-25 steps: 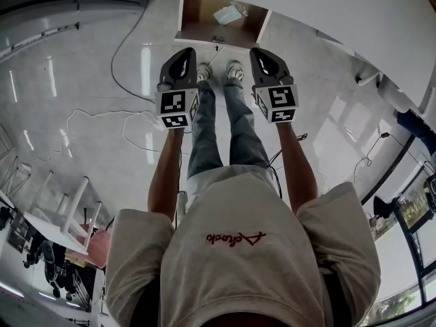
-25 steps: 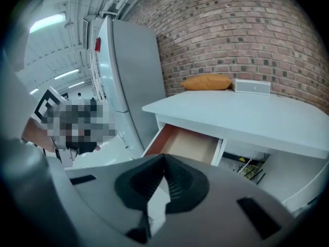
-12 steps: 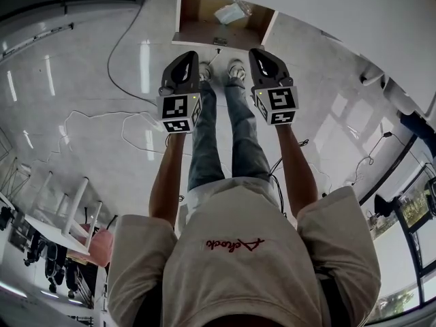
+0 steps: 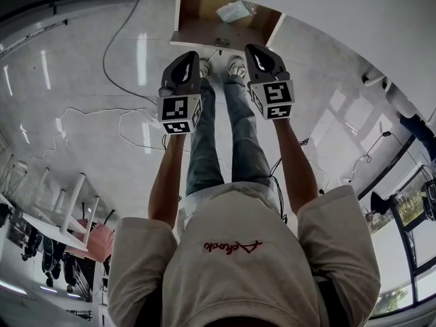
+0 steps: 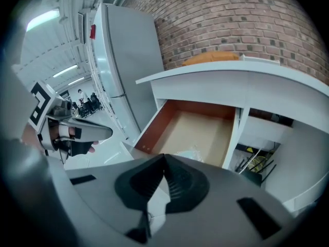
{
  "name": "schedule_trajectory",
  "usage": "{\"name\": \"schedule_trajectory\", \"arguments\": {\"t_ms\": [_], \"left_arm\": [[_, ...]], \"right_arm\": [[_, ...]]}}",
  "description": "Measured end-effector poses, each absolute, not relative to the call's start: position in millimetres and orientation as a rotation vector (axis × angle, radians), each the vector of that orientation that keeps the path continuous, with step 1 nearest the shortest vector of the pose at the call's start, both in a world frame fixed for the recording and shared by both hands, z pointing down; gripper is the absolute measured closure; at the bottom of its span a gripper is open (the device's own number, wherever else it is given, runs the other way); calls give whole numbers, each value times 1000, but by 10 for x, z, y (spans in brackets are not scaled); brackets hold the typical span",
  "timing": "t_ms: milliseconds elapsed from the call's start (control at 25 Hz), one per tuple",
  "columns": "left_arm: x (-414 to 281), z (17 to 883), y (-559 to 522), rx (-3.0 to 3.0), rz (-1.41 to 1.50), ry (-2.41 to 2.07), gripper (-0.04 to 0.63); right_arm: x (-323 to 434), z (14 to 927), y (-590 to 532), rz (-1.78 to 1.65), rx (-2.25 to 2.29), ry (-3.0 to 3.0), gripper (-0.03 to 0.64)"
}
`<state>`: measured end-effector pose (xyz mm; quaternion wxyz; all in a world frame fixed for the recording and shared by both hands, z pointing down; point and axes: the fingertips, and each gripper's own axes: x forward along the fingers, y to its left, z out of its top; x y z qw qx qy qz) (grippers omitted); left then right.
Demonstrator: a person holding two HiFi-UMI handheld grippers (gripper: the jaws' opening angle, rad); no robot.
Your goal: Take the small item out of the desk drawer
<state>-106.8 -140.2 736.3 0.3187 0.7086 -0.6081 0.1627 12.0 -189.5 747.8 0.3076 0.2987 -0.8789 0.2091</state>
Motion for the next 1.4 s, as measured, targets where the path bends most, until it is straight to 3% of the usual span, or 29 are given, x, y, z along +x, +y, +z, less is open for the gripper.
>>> {"name": "schedule_trajectory", "arguments": {"t_ms": [360,1080,1400], "left_arm": [[-1148,7400,-1446,1840,401,-1609,586],[-1199,7482,-1338,1808,387,-1615,586],[-1252,7518,-1291,1787,381,-1620,586]], "right_arm": [[-183,7752,-2127,434,653,-2281,604],[-619,8477,-2386,-220,186,-1953,604],[-635,8741,-2515,-252,97,-1870,604]]}}
